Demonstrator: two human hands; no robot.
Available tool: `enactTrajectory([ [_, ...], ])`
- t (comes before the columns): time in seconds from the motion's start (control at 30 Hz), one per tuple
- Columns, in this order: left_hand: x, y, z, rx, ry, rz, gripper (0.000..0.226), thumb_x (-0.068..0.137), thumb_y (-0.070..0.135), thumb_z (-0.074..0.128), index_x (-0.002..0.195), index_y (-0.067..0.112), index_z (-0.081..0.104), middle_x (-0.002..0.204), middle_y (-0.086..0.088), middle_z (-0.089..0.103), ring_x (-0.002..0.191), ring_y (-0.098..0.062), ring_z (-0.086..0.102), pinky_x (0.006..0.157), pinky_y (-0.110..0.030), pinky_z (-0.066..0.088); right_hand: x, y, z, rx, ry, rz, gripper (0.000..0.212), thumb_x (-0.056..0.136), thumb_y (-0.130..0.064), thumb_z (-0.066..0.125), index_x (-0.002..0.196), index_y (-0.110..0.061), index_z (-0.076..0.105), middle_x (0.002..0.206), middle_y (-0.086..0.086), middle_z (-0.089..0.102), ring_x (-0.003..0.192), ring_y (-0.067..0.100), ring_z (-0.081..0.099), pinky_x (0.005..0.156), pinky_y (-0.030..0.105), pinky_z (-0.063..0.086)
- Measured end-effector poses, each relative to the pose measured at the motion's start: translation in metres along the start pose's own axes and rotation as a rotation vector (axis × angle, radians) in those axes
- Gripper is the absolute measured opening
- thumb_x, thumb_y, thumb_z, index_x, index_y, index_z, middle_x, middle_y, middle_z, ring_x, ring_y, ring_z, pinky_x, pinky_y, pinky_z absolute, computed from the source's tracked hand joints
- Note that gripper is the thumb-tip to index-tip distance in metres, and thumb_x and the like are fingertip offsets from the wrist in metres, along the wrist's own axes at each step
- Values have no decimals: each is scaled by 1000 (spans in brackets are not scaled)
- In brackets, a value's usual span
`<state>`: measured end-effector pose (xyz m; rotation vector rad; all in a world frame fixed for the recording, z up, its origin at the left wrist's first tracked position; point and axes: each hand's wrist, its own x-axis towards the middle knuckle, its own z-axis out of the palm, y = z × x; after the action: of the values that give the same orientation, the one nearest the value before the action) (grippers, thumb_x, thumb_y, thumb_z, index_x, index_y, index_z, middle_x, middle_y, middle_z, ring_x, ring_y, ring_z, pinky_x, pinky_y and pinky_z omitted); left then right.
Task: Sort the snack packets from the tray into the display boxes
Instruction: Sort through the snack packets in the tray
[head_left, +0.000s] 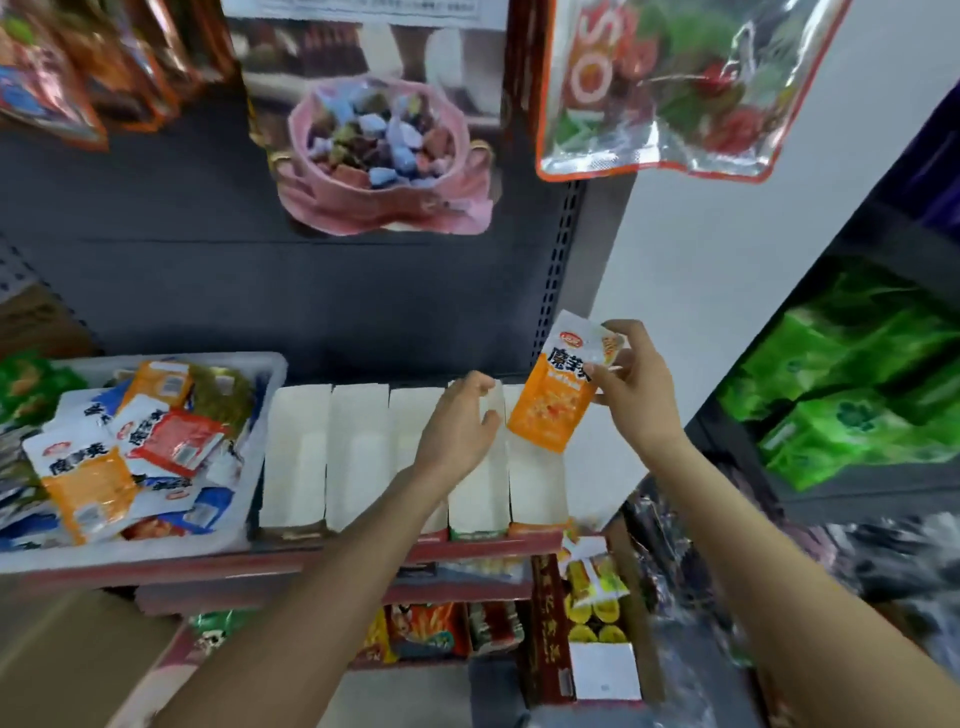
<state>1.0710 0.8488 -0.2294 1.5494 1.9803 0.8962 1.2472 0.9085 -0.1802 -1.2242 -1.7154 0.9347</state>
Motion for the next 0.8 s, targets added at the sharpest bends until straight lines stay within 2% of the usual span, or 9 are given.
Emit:
enactTrajectory([
  [0.13,16,3,12,280,-45,23,55,89,15,57,140,15,35,143,-6,37,131,-25,32,105,-33,32,18,12,-5,-79,-94,-35,27,90,-4,53,109,-21,44,90,-1,64,77,23,65,71,51,56],
  [0.27,36,-1,15,482,-139,43,75,86,27,64,148,17,23,155,-4,21,141,-24,19,114,-33,20,33,15,4,-137,-173,-48,21,93,-5,50,106,-20,43,101,1,62,87,25,64,76,49,56],
  [0.4,48,-12,18,565,-198,70,76,81,39,67,144,19,30,149,-3,32,137,-23,26,112,-31,17,43,22,13,-320,-267,-149,19,94,-3,48,111,-10,44,94,5,60,85,30,61,72,40,52],
  [0.5,50,-16,23,516,-151,86,71,77,44,69,137,23,38,140,1,43,128,-21,36,106,-30,23,46,28,21,-417,-328,-203,19,92,-3,46,110,-9,44,89,6,61,83,31,59,70,39,49],
  [0.6,49,-19,27,513,-96,92,71,74,44,71,134,22,40,135,1,46,124,-20,39,104,-30,25,49,37,30,-430,-355,-133,17,94,-5,45,111,-9,46,95,11,64,84,30,59,70,37,50],
  [0.7,46,-22,31,500,-65,109,77,72,43,73,136,20,37,136,1,44,125,-20,37,105,-29,24,52,46,36,-432,-340,-69,13,94,-7,47,104,-5,55,99,14,62,89,28,58,69,28,41],
  [0.8,46,-23,33,507,-52,128,79,71,40,75,137,19,36,136,0,44,126,-20,36,107,-29,24,53,50,38,-385,-294,-4,15,93,-8,52,101,-1,62,105,13,59,93,25,55,76,25,40],
])
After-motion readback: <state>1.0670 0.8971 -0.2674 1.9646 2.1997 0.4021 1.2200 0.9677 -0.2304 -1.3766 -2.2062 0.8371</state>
